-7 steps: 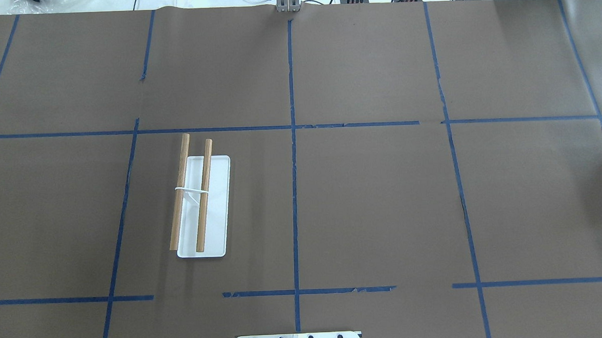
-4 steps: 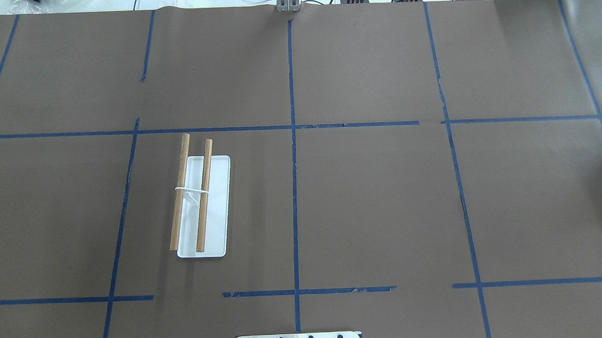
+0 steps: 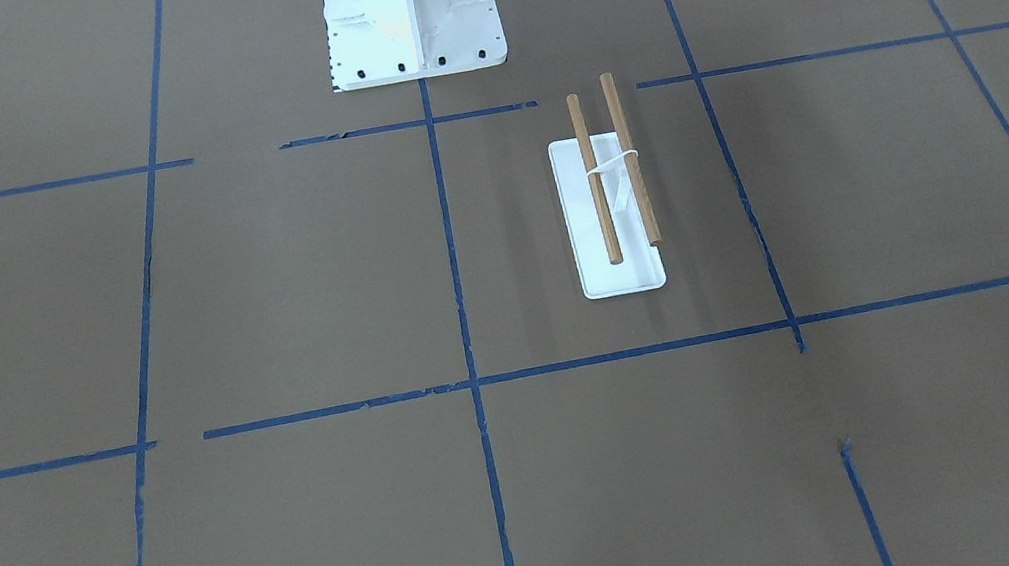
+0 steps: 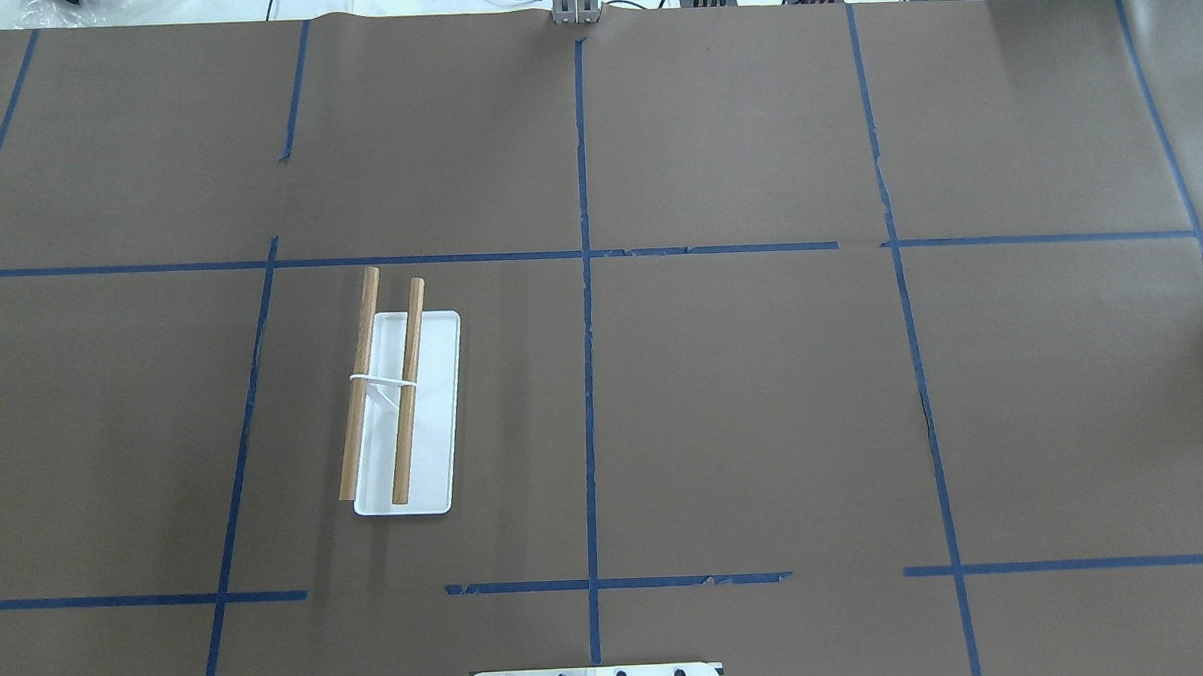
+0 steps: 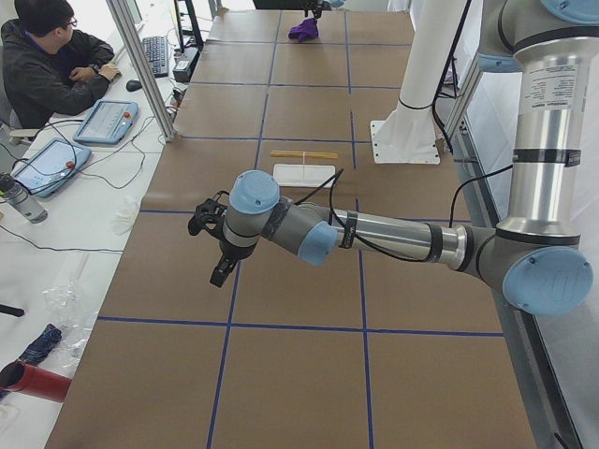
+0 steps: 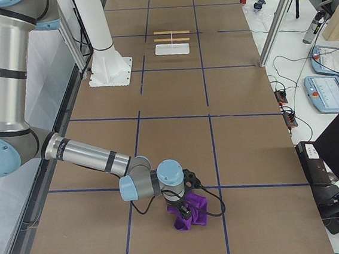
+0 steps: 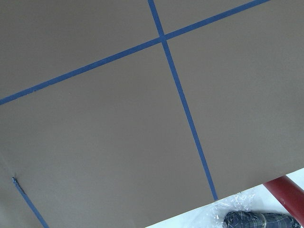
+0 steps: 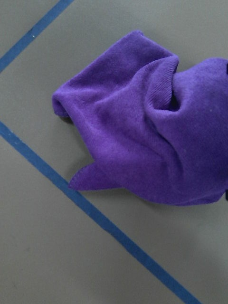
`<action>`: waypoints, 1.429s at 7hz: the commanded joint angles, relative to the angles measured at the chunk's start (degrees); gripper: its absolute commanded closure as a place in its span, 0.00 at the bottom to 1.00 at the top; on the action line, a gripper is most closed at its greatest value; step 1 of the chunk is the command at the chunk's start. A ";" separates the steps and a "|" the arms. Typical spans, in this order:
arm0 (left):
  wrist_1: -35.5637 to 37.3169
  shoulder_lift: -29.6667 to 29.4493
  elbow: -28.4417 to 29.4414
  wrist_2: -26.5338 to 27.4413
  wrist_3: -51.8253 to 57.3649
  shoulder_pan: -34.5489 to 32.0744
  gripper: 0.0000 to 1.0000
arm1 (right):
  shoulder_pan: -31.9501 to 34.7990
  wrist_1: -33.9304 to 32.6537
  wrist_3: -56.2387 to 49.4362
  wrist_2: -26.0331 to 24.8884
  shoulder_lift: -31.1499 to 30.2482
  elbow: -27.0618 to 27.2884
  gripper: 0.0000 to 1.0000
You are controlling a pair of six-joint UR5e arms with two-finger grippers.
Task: Hang towel on rack
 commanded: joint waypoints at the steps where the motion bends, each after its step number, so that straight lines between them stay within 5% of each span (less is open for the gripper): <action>1: -0.02 0.00 -0.16 -0.01 -0.07 0.09 0.00 | -1.13 0.08 -3.83 -2.22 0.21 -0.17 1.00; 4: -0.72 -0.35 0.19 -0.09 -0.60 0.00 0.00 | -3.15 -1.23 -5.17 -1.96 3.18 3.51 1.00; 5: -1.86 -0.35 0.28 -0.09 -0.60 0.09 0.00 | -3.06 -4.63 -5.17 -1.43 5.37 5.44 1.00; 8: -3.19 -0.44 -0.16 -1.23 -0.77 0.09 0.00 | -2.62 -30.01 -4.56 -1.61 20.19 16.17 1.00; 10: -8.96 -0.97 -0.60 -3.77 -4.78 1.13 0.00 | -8.22 -30.33 4.60 -0.29 25.67 16.62 1.00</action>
